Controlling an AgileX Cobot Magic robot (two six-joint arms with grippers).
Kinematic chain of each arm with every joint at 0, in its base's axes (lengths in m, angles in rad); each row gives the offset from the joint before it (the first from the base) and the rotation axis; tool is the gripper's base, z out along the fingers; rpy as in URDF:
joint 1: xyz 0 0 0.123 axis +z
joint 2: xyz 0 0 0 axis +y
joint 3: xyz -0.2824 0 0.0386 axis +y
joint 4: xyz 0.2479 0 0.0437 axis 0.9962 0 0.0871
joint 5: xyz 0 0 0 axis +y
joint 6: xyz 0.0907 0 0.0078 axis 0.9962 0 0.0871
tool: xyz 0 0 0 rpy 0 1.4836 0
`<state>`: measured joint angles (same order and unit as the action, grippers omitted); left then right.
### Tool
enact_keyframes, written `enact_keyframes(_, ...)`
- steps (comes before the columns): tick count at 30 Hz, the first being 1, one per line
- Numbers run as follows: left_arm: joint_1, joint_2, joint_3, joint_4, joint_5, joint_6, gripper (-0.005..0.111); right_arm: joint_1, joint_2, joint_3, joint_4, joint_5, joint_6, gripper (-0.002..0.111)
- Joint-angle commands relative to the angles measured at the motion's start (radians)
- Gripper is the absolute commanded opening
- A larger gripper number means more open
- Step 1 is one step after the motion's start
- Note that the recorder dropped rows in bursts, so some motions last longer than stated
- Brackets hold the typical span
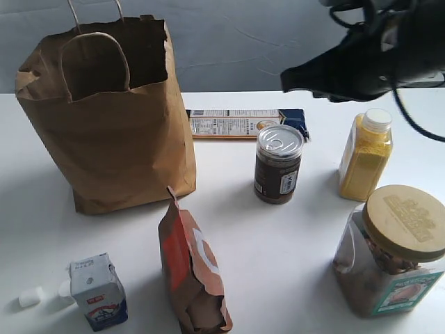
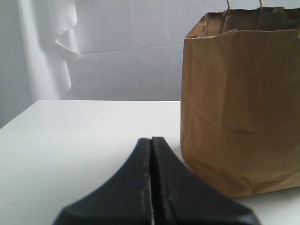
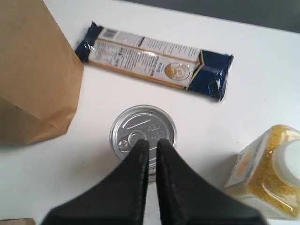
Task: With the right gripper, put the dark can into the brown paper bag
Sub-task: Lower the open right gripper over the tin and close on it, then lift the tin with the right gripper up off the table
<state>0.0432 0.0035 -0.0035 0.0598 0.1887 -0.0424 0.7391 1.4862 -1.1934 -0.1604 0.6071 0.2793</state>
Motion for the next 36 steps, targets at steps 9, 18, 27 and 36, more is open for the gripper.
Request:
enact_keyframes(9,-0.006,-0.003,0.004,0.003,-0.005,-0.003,0.000,0.008,0.420,-0.446,0.171,0.420,-0.057,0.096)
enact_keyframes(18,-0.006,-0.003,0.004,0.003,-0.005,-0.003,0.000,-0.009,0.540,-0.483,0.129,0.444,-0.044,0.096)
enact_keyframes(27,-0.006,-0.003,0.004,0.003,-0.005,-0.003,0.000,-0.009,0.607,-0.483,0.077,0.413,-0.055,0.073)
enact_keyframes(36,-0.006,-0.003,0.004,0.003,-0.005,-0.003,0.000,-0.021,0.613,-0.483,0.064,0.362,-0.055,0.020)
